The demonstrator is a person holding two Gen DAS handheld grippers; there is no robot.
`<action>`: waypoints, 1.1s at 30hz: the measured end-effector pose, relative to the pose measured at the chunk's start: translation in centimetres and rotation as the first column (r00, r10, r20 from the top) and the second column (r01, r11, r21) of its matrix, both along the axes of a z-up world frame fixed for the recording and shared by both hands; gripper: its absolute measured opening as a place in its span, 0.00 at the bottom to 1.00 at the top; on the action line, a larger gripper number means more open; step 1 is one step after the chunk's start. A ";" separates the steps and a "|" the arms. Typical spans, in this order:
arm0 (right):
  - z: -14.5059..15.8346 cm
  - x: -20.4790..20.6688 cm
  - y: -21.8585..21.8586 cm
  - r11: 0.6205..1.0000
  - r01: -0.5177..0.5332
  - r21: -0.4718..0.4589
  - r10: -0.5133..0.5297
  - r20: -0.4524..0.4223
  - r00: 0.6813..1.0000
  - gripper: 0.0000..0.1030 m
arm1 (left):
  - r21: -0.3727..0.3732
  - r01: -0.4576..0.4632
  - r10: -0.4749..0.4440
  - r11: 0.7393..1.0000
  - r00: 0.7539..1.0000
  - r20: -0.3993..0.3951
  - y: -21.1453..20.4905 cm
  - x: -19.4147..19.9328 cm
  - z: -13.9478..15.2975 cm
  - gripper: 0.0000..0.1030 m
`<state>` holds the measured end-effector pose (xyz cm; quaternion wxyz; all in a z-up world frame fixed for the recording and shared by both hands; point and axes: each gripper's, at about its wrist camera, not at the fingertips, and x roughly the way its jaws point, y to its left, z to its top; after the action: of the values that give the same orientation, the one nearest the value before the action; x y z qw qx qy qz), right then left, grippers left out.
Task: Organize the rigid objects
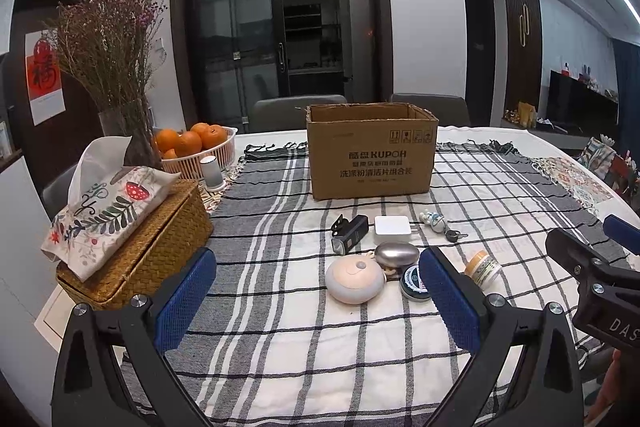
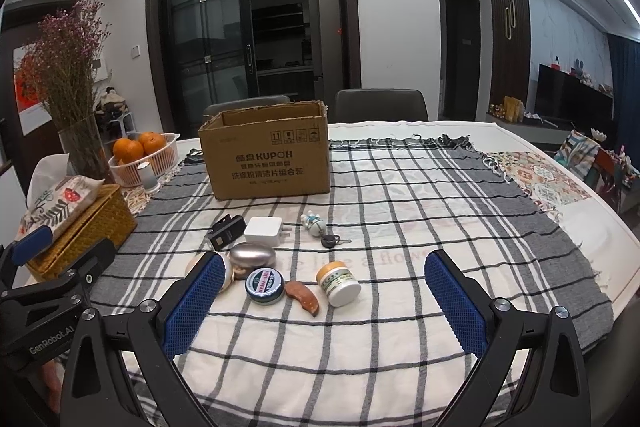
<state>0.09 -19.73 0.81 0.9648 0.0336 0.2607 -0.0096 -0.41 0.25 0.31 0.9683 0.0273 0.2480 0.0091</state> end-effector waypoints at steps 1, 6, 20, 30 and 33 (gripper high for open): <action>0.0 0.0 0.0 1.000 0.000 0.001 0.000 0.000 1.000 0.98 | 0.000 0.000 0.000 1.000 1.000 0.000 0.0 0.0 0.0 1.00; 0.0 0.0 0.0 1.000 -0.001 0.000 0.001 -0.003 1.000 0.98 | -0.001 0.003 -0.003 1.000 1.000 -0.004 -0.1 0.0 -0.1 1.00; -0.1 0.2 0.1 1.000 0.000 0.002 0.000 -0.002 1.000 0.98 | -0.001 0.011 -0.011 1.000 1.000 -0.009 -0.3 0.1 -0.3 1.00; -0.1 0.2 0.2 1.000 -0.001 0.005 0.001 -0.001 1.000 0.98 | -0.002 0.011 -0.011 1.000 1.000 -0.008 -0.3 0.0 -0.3 1.00; -0.1 0.2 0.2 1.000 -0.001 0.005 0.001 0.000 1.000 0.98 | -0.002 0.012 -0.012 1.000 1.000 -0.008 -0.3 0.0 -0.3 1.00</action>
<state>0.29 -19.58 0.74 0.9647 0.0358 0.2609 -0.0085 -0.42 -0.04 0.05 0.9674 0.0277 0.2516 0.0032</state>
